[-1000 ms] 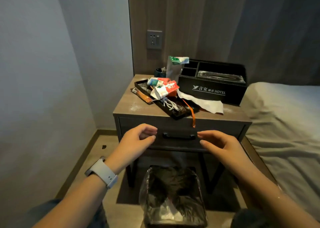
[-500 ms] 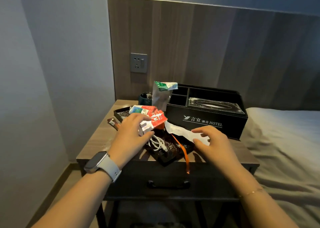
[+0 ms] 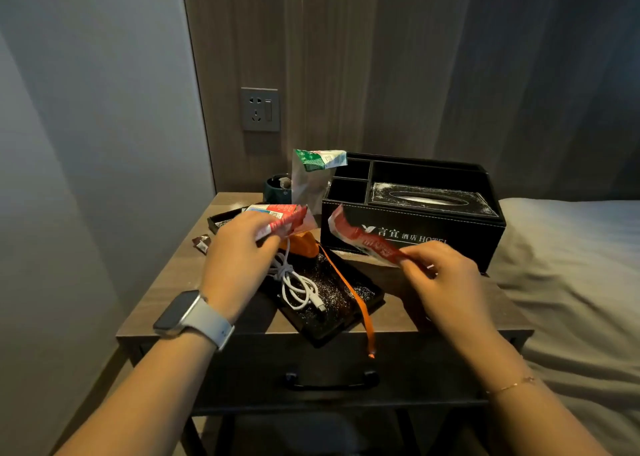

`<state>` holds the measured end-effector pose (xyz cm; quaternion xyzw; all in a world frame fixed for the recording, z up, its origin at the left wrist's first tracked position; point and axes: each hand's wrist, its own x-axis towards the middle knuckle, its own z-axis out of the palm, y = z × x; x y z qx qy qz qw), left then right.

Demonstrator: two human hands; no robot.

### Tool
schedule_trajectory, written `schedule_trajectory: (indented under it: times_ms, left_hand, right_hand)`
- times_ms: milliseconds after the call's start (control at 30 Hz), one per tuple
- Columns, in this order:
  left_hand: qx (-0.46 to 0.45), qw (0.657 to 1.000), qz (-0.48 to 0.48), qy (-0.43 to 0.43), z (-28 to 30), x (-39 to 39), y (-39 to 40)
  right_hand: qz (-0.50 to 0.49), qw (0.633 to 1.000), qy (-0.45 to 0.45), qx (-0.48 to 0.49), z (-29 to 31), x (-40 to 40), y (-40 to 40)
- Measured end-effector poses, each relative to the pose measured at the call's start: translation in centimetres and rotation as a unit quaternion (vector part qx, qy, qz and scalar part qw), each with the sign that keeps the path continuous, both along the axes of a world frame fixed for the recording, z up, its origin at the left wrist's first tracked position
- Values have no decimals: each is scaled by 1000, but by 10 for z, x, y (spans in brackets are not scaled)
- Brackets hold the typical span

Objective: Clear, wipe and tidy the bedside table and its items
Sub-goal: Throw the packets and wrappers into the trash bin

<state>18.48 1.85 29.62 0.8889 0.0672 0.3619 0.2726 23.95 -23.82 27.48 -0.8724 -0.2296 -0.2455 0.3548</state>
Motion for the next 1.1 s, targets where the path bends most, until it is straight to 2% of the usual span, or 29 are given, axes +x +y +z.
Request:
schedule_trajectory:
  times_ms: [133, 267, 367, 500, 633, 767, 867, 933, 1100]
  left_hand:
    - [-99, 994, -19, -52, 20, -21, -1]
    - [-212, 971, -78, -81, 33, -55, -10]
    - [-243, 961, -97, -89, 37, -82, -23]
    - [-255, 959, -122, -35, 32, -123, -33]
    - [-246, 953, -166, 54, 13, -167, -35]
    - [-153, 938, -236, 202, -20, -198, -30]
    - [-58, 926, -229, 294, -51, -201, -33]
    - [-27, 914, -230, 332, -73, -198, -38]
    - [63, 879, -219, 420, -133, -179, -52]
  right_hand:
    - [47, 993, -5, 110, 11, -14, -12]
    - [81, 977, -9, 198, 22, -40, -25]
    - [98, 967, 10, 234, 25, -61, -31]
    - [128, 959, 56, 248, 19, -96, -35]
    - [144, 966, 104, 187, 2, -124, -43]
    - [153, 970, 184, 51, -21, -142, -51]
    - [156, 948, 263, -83, -40, -148, -45]
    - [141, 931, 295, -161, -57, -149, -37]
    - [106, 907, 290, -287, -112, -152, -14]
